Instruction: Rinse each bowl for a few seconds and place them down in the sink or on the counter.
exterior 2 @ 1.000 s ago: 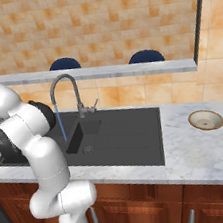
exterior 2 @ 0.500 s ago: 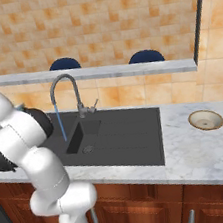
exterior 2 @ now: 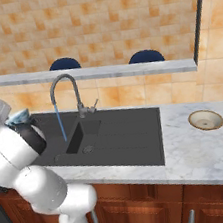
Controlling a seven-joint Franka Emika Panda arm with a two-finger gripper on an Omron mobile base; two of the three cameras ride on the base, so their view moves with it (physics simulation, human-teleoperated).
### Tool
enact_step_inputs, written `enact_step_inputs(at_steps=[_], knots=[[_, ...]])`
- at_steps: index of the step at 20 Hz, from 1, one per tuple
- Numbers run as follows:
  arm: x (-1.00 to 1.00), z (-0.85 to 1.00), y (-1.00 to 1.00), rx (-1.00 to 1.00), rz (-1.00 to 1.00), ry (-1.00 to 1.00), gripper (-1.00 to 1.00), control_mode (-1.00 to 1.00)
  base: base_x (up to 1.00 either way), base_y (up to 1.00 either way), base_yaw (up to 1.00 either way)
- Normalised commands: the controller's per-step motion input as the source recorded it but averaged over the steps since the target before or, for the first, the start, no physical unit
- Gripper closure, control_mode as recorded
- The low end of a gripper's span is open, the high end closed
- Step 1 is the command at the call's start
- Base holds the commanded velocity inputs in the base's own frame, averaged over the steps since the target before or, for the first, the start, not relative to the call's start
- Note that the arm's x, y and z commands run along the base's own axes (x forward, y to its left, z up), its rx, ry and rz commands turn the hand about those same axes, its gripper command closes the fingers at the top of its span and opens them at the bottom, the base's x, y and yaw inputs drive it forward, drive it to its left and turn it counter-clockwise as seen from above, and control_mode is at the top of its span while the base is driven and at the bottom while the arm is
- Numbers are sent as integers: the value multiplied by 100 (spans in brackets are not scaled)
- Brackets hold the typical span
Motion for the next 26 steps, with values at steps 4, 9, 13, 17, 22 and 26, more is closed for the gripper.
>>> enact_step_inputs(at_steps=[4, 9, 13, 17, 22, 26], knots=[[-1, -18, -20, -1, -16, -2, 100, -100, 0, 0, 0], [2, -22, -19, -1, -14, 1, 100, -100, 0, 0, 0], [10, -22, -10, -2, -11, 1, 100, -100, 0, 0, 0], [22, -21, -10, -2, -8, 0, 100, -100, 0, 0, 0], [28, -19, -13, -2, -6, 0, 100, -100, 0, 0, 0], [36, -19, -7, -3, -5, 0, 100, -100, 0, 0, 0]])
